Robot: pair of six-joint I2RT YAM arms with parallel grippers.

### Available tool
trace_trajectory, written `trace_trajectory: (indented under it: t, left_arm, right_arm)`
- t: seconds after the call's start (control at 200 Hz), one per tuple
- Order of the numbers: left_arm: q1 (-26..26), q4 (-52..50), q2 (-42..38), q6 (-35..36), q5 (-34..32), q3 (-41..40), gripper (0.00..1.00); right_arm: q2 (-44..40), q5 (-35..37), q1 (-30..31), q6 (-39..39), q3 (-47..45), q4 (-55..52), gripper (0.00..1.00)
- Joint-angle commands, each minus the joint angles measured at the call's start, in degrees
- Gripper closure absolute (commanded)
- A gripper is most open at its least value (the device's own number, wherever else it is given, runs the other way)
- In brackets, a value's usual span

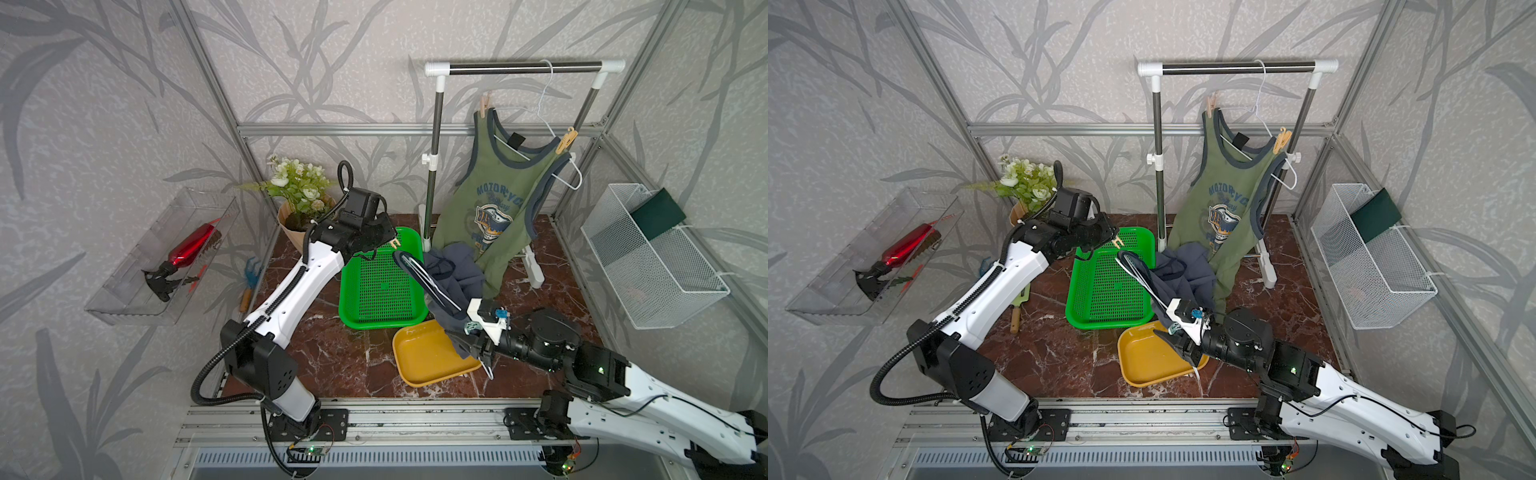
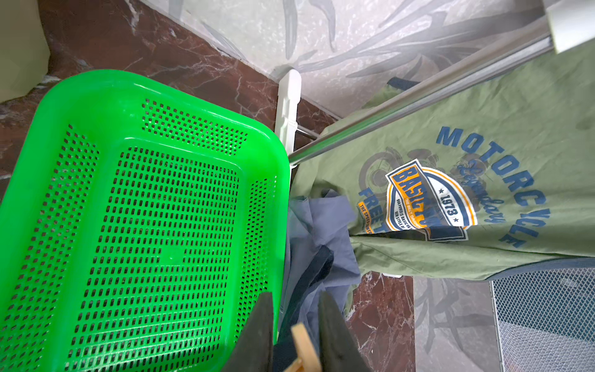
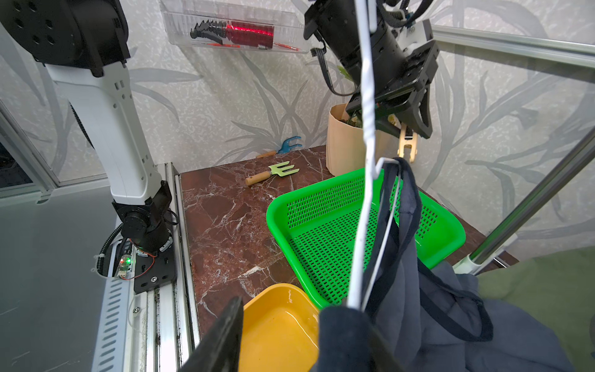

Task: Remove the clothespins securing tank tops to the hanger
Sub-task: Remove the clothespin from the hanger, then place the clothespin in the storage box.

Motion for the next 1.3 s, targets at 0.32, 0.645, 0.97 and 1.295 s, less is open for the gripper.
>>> trace_trajectory:
  t: [0.32, 0.645, 0.97, 1.295]
  left_arm:
    - [0.9, -6.6, -0.4, 6.8, 4.0, 5.3, 0.9]
    - [-1.6, -4.6, -9.0, 6.9, 5.1, -4.7, 0.9]
    - [-9.9, 3.4, -17.1, 3.0, 5.2, -21.4, 0.9]
    - [-22.9, 17.1, -18.0, -2.8, -0.1, -39.2, 0.9]
  right_arm:
    - [-0.9, 4.4, 0.3, -0.2, 0.7, -2.1, 1.0]
    - [6.6, -4.0, -14.6, 3.5, 6.2, -0.9, 1.0]
    - [13.4, -15.2, -31.4, 6.8, 9.1, 3.3, 1.0]
    - [13.9, -19.1, -35.5, 8.7, 7.8, 5.9, 1.0]
